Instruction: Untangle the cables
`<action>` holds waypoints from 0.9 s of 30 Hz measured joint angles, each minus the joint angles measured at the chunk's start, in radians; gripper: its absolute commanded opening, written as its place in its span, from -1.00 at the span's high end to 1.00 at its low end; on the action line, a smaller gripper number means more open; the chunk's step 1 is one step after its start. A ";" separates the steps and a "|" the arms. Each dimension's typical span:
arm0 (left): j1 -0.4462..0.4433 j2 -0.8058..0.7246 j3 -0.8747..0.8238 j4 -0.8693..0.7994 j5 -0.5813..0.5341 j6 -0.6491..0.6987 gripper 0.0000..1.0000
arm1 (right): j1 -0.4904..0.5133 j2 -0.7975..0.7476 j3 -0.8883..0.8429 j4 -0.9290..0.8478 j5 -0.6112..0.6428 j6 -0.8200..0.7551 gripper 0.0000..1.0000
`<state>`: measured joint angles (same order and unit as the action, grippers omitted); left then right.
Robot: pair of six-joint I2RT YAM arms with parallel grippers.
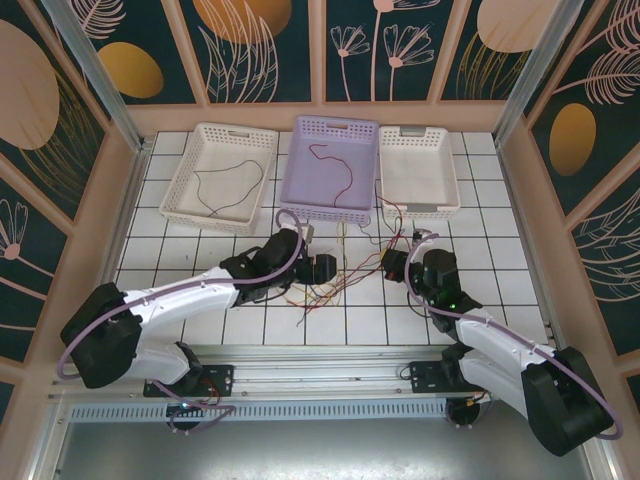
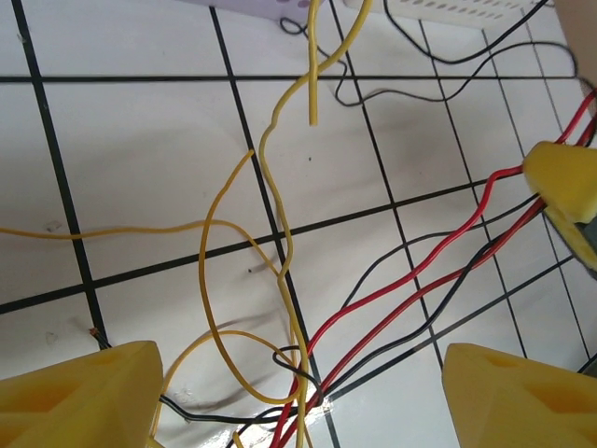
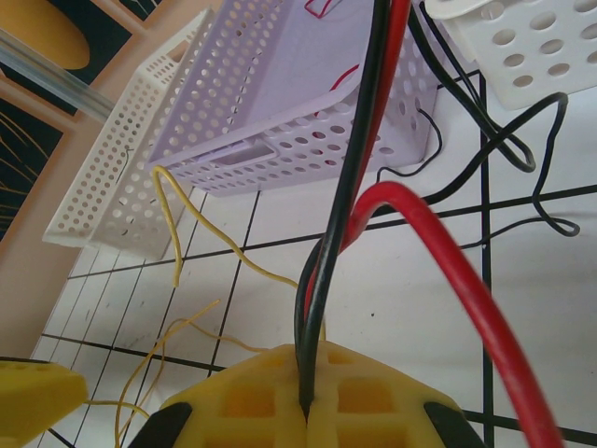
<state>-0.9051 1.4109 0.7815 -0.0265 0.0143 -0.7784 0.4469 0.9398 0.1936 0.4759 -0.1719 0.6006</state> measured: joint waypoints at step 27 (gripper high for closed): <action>-0.019 -0.023 -0.034 -0.002 -0.119 -0.040 1.00 | -0.005 -0.019 0.000 -0.002 0.025 0.001 1.00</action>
<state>-0.9241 1.3884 0.7475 -0.0284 -0.1047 -0.8181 0.4416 0.9207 0.1932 0.4744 -0.1467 0.6014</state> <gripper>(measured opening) 0.039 0.045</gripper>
